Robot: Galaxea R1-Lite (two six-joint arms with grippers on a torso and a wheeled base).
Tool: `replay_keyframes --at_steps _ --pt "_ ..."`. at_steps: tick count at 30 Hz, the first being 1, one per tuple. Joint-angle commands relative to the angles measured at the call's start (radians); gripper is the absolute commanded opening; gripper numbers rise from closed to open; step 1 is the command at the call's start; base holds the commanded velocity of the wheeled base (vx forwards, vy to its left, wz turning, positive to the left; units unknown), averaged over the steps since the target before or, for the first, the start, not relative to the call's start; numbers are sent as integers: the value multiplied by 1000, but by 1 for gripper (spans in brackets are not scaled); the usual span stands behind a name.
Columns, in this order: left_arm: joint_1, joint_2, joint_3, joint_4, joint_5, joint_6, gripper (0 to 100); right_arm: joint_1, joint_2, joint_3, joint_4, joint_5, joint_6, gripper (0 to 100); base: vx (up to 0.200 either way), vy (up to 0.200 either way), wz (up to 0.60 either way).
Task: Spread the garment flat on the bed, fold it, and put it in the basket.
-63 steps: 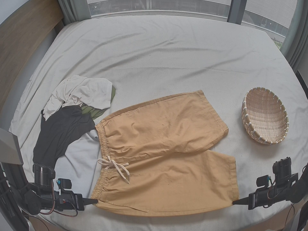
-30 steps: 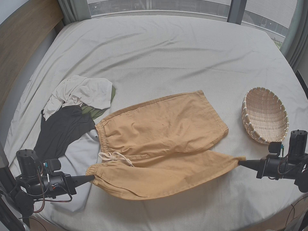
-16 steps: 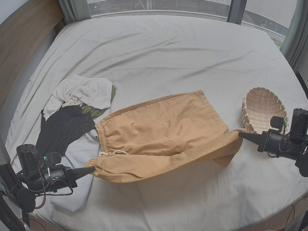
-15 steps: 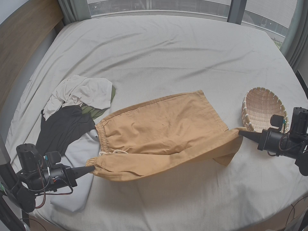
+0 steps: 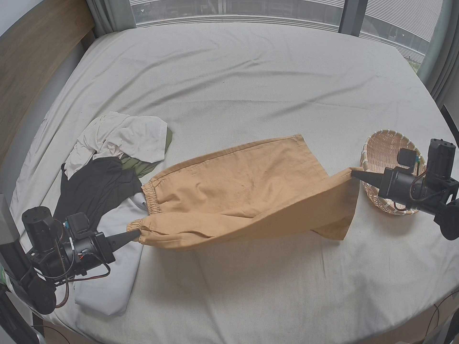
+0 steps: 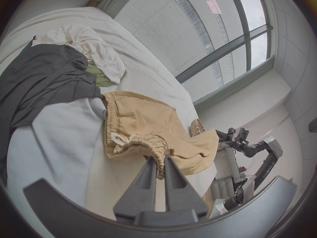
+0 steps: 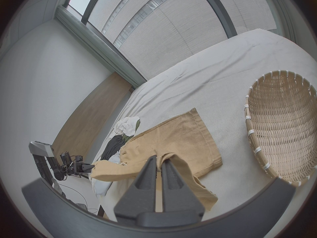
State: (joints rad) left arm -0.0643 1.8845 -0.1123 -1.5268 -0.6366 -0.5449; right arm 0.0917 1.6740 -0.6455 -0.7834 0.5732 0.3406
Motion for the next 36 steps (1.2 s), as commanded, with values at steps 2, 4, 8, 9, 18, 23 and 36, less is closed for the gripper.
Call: replay_keyframes --at_steps 2,4,8,9,18,23,36 --pt "-11 41 -33 -21 37 -35 0 8 16 -97 49 1 1 0 0 0 0" --pt "-12 39 -40 -21 37 -50 0 8 16 -128 69 1 1 0 0 0 0" --pt "-14 33 -46 -21 37 -69 0 11 16 -171 108 1 3 0 0 0 0" --pt "-16 31 -47 -21 37 -72 0 13 16 -197 131 1 3 0 0 0 0" --pt "-17 28 -49 -21 49 -73 0 20 30 -287 200 1 3 0 0 0 0" --pt "-19 27 -63 -21 66 -99 0 22 52 -329 210 1 3 0 0 0 0" --pt "-20 30 -84 -21 67 -122 0 20 125 -393 247 -1 3 0 0 0 0"
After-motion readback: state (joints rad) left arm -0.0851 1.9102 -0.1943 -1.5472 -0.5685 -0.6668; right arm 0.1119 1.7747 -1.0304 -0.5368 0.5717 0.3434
